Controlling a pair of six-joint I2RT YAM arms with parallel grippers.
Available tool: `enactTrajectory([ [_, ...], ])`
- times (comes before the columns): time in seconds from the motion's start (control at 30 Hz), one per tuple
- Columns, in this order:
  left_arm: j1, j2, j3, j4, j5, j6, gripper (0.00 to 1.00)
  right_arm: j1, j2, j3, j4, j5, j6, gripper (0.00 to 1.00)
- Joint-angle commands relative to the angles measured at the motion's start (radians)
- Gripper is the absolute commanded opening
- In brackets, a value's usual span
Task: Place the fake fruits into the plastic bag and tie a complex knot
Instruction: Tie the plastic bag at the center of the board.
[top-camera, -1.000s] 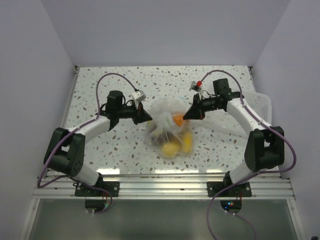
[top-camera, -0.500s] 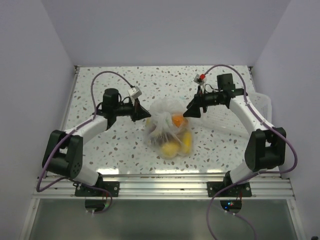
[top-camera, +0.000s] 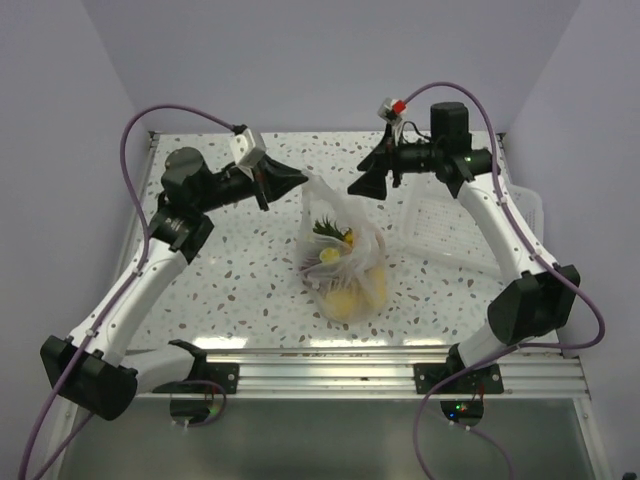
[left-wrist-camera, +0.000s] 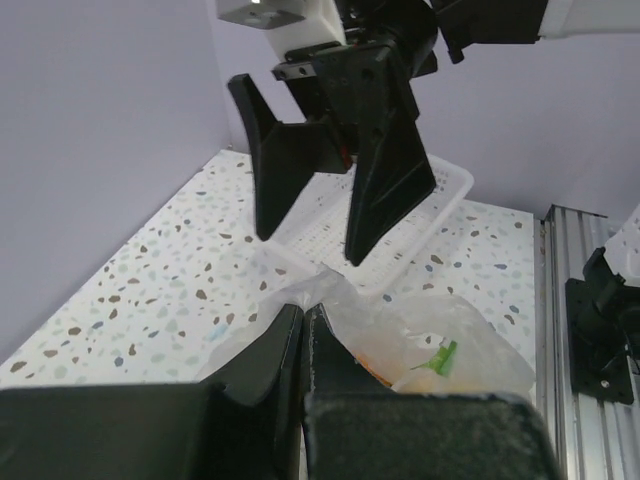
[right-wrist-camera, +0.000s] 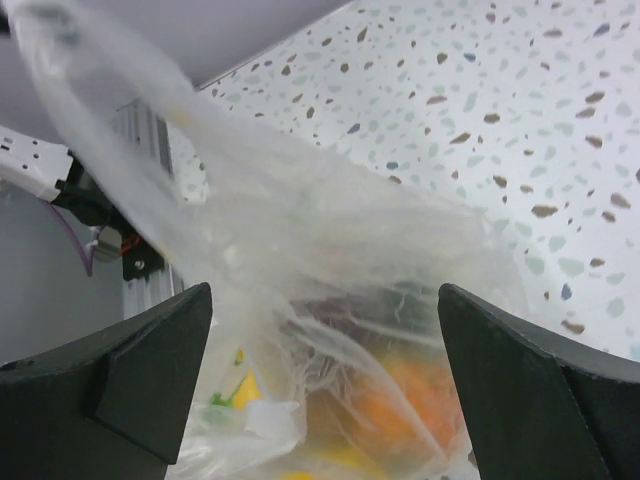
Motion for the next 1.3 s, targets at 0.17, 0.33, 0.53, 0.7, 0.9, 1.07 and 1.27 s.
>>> enactTrajectory([
  [0.17, -0.104, -0.047, 0.032, -0.144, -0.289, 0.063, 0.00, 0.052, -0.061, 0.021, -0.010, 0.171, 0.070, 0.99],
  [0.33, -0.104, -0.062, -0.006, -0.187, -0.332, 0.047, 0.00, 0.035, -0.214, -0.160, -0.102, 0.277, 0.158, 0.99],
  [0.53, -0.104, -0.076, -0.043, -0.163, -0.323, 0.029, 0.00, 0.040, -0.240, -0.344, -0.010, 0.310, 0.521, 0.99],
  [0.7, -0.104, -0.090, -0.045, -0.163, -0.334, 0.034, 0.00, 0.051, -0.202, -0.432, 0.059, 0.258, 0.640, 0.99],
  [0.9, -0.104, -0.093, -0.062, -0.101, -0.332, 0.009, 0.00, 0.066, -0.179, -0.518, 0.333, 0.169, 0.873, 0.99],
  [1.07, -0.103, -0.107, -0.078, -0.094, -0.343, -0.026, 0.00, 0.113, -0.165, -0.552, 0.546, 0.094, 1.033, 0.66],
  [1.27, 0.026, -0.145, -0.043, -0.143, -0.342, -0.118, 0.00, 0.061, -0.208, -0.402, 0.405, 0.035, 0.824, 0.00],
])
